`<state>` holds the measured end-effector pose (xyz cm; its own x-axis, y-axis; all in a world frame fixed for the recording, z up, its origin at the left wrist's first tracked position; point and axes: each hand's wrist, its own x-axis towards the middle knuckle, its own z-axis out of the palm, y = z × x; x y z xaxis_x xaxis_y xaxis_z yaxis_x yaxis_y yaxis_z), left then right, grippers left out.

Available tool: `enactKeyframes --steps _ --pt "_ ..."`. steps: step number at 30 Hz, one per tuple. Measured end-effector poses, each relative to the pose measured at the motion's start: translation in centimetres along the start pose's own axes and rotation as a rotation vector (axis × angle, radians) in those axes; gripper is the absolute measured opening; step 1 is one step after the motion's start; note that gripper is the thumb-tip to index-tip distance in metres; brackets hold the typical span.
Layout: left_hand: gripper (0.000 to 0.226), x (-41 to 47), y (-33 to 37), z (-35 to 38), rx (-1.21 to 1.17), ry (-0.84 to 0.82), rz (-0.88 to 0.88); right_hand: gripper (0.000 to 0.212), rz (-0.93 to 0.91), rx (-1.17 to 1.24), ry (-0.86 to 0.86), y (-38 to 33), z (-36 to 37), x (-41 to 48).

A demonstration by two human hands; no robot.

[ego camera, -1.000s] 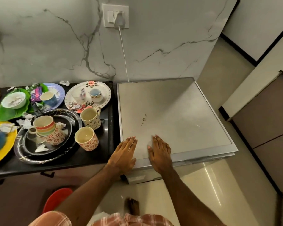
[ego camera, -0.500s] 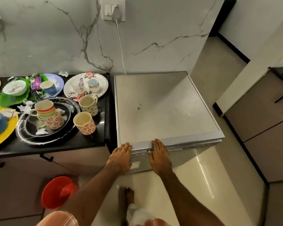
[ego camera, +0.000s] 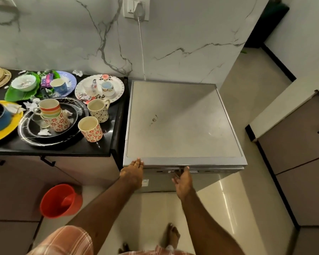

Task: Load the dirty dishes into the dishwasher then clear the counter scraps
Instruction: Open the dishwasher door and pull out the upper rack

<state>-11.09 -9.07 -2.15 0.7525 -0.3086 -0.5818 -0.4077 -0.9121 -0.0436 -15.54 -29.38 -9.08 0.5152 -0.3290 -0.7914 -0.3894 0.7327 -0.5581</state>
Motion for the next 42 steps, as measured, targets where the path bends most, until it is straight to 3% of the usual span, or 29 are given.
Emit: enactKeyframes --steps 3,9,16,22,28,30,34,37,39,42 --pt "0.082 0.6 1.2 -1.1 0.041 -0.045 -0.057 0.032 0.016 0.285 -0.011 -1.0 -0.5 0.6" --pt "0.078 1.7 3.3 -2.9 0.001 -0.122 -0.168 0.022 0.125 0.376 -0.072 -1.4 -2.6 1.9" --pt "0.090 0.7 3.4 -2.2 -0.159 -0.117 -0.209 0.022 0.147 0.340 -0.163 -1.8 -3.9 2.2" --pt "0.086 -0.9 4.7 -1.2 -0.202 -0.111 -0.209 0.059 0.212 0.109 -0.120 -1.3 -6.6 3.0" --pt "0.093 -4.3 5.6 4.0 -0.206 -0.084 -0.095 0.053 0.209 0.064 -0.142 1.8 -11.7 -2.0" --pt "0.095 -6.0 6.4 5.9 -0.176 -0.118 -0.066 0.050 0.177 -0.051 -0.119 2.9 -13.1 -3.2" --pt "0.089 -8.6 7.2 9.2 -0.131 -0.134 -0.038 0.055 0.067 -0.613 -0.054 4.3 -15.6 -5.0" --pt "0.084 -9.5 7.3 11.1 -0.126 -0.127 -0.019 0.036 -0.432 -1.337 0.122 5.4 -17.8 -5.4" --pt "0.083 -9.9 7.6 11.9 -0.124 -0.115 -0.015 0.016 -0.675 -1.462 0.127 6.1 -18.7 -6.2" --pt "0.082 -10.4 7.9 12.9 -0.086 -0.130 0.007 0.048 -0.812 -1.649 0.096 7.0 -20.4 -7.2"
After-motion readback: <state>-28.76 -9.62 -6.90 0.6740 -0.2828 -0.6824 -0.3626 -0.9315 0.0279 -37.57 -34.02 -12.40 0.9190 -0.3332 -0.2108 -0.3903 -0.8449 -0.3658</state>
